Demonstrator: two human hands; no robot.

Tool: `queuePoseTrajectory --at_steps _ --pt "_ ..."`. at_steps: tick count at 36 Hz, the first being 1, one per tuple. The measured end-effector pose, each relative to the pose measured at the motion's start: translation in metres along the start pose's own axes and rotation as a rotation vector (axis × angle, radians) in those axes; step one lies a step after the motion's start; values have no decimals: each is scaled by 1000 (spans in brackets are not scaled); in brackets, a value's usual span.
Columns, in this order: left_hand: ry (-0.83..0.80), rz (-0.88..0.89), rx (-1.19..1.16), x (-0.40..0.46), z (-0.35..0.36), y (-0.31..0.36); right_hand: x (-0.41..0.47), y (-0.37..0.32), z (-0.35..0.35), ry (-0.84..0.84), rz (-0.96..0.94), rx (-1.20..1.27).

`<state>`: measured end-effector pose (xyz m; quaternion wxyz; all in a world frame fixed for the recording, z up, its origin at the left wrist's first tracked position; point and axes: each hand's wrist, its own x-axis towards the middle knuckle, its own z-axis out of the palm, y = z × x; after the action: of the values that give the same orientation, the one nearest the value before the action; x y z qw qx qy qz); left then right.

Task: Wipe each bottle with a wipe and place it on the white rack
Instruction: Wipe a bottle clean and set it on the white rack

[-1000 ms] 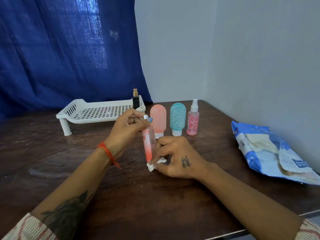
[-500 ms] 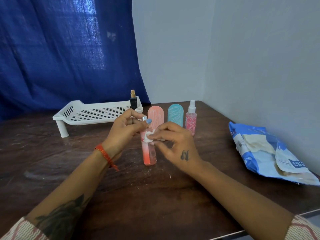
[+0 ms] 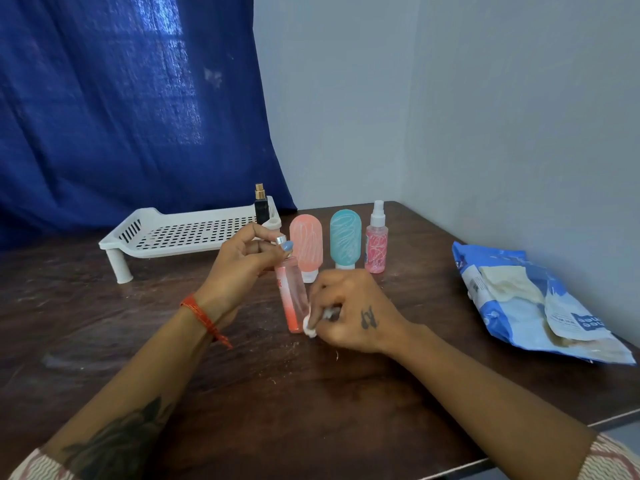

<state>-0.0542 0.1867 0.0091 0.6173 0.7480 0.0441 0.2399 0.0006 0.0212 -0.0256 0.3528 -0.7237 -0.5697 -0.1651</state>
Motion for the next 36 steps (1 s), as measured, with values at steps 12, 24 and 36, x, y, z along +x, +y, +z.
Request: queuePoseTrajectory --at_steps 12,24,36 --pt "-63 11 -41 -2 2 1 9 12 5 261 72 3" --pt "-53 18 -25 -4 1 3 -1 10 -2 -93 85 -8" --pt "-104 78 -63 -3 2 3 7 3 9 453 -94 -164"
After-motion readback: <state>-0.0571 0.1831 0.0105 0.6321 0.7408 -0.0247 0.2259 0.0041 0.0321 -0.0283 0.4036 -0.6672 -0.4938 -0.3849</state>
